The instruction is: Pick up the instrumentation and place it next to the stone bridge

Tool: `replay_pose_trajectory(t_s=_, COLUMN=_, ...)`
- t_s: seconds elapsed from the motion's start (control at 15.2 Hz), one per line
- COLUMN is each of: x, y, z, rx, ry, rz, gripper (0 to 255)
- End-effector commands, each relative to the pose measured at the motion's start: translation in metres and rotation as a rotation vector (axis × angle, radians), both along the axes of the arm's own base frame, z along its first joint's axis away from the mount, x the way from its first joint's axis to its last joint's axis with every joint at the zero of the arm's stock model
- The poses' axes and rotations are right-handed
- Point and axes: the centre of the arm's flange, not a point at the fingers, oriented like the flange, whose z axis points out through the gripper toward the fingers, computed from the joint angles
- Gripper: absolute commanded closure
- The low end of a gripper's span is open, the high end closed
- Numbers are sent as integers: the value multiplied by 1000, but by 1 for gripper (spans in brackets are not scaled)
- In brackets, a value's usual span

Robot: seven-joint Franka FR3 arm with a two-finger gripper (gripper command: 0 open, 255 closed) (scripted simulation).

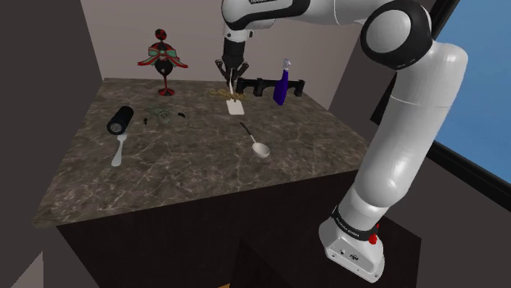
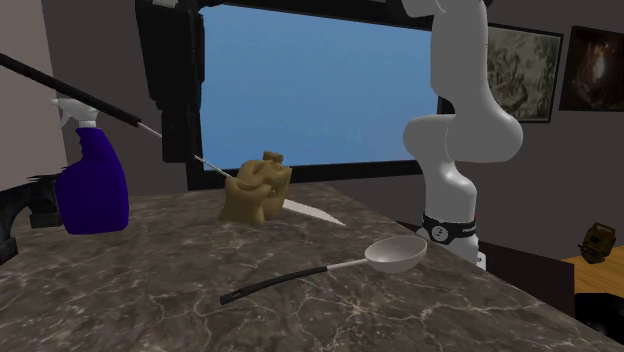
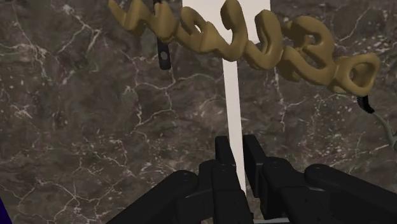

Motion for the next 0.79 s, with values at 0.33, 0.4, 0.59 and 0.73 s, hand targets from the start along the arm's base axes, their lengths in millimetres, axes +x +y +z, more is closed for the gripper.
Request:
replay_pose_trajectory(t_s=0.33, x=-52, y=-76, z=-1, rx=0, ry=0, rz=1, gripper=255)
replay_pose_trajectory(t_s=0.4, x=-59, y=-87, z=-1, rx=0, ry=0, rz=1, gripper=255)
replay_pose_trajectory(t_s=0.59, x=-80, y=-120, z=-1, rx=0, ry=0, rz=1, gripper=255)
replay_pose_trajectory(t_s=0.73, x=-95, y=-143, z=-1, rx=0, ry=0, rz=1, gripper=255)
